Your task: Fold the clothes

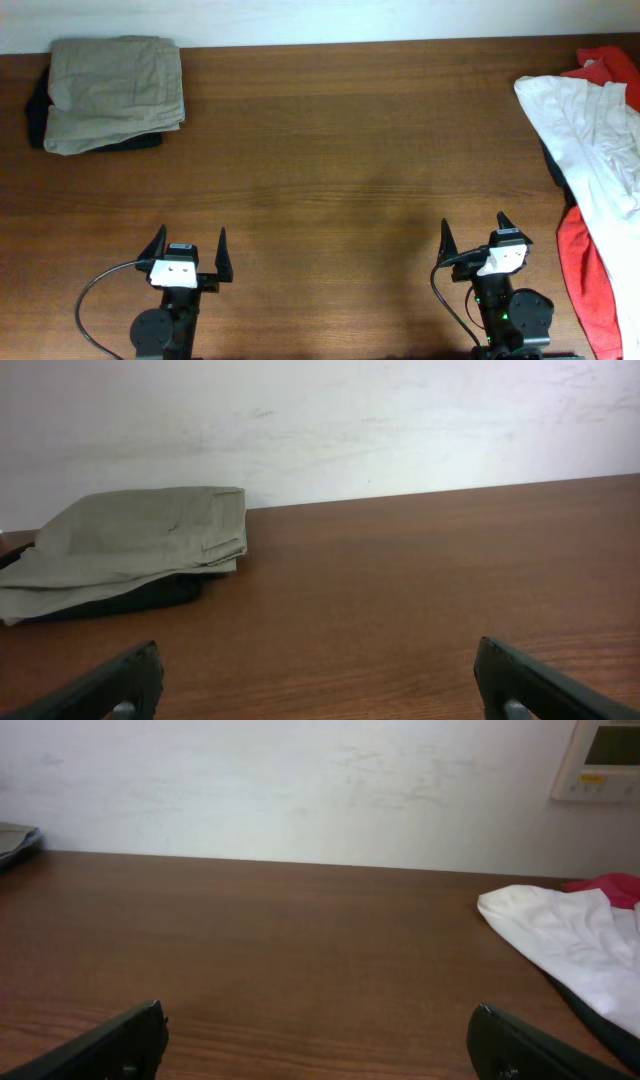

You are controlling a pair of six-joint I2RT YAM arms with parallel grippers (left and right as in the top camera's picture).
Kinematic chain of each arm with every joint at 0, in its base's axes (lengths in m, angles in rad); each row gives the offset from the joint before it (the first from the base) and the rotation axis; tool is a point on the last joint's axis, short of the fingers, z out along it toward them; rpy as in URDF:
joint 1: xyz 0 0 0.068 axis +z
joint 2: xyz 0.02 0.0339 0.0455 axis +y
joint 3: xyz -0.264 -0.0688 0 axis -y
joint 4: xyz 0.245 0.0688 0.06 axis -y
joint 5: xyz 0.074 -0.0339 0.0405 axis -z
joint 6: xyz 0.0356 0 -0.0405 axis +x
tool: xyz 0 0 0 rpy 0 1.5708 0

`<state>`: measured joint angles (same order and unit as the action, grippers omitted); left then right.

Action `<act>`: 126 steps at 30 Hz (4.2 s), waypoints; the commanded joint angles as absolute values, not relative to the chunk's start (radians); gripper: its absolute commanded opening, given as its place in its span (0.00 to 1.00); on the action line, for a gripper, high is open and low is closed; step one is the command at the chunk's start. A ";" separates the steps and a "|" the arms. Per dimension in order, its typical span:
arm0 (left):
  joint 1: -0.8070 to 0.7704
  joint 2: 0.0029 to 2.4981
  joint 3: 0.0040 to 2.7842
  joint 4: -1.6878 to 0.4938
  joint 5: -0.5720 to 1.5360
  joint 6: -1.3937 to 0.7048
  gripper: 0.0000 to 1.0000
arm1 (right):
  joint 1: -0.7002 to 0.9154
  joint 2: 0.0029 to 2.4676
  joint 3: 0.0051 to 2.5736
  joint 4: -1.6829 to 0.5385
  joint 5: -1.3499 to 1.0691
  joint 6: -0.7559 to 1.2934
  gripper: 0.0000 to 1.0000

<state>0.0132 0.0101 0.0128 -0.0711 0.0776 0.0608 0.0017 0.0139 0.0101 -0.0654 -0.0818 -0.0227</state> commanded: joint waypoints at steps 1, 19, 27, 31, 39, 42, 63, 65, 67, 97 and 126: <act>0.013 0.005 0.009 -0.075 0.081 0.072 0.99 | 0.006 0.004 0.006 -0.071 -0.098 -0.019 0.99; 0.013 0.005 0.009 -0.075 0.081 0.072 0.99 | 0.006 0.004 0.006 0.186 -0.513 0.407 0.99; 0.013 0.005 0.009 -0.075 0.081 0.072 0.99 | 0.006 0.210 0.348 0.223 -0.131 0.054 0.99; 0.013 0.005 0.009 -0.075 0.081 0.072 0.99 | -0.003 0.633 0.701 0.036 0.230 -0.060 0.99; 0.013 0.005 0.009 -0.075 0.081 0.072 0.99 | -0.330 1.578 1.539 -0.455 0.244 -0.060 0.99; 0.013 0.005 0.009 -0.075 0.081 0.072 0.99 | -0.428 1.737 1.605 -0.474 0.247 -0.060 0.99; 0.013 0.005 0.009 -0.075 0.081 0.072 0.99 | -0.749 2.185 1.605 -0.250 -0.218 0.002 0.82; 0.013 0.005 0.009 -0.075 0.081 0.072 0.99 | -0.748 2.219 1.605 -0.213 -0.236 0.034 0.82; 0.013 0.005 0.009 -0.075 0.081 0.072 0.99 | -0.748 2.251 1.605 -0.192 -0.236 0.062 0.82; 0.013 0.005 0.009 -0.076 0.081 0.072 0.99 | -0.702 2.102 1.605 -0.142 -0.472 0.202 0.04; 0.013 0.005 0.009 -0.076 0.081 0.072 0.99 | 0.607 1.864 1.605 -0.313 -0.262 0.333 0.59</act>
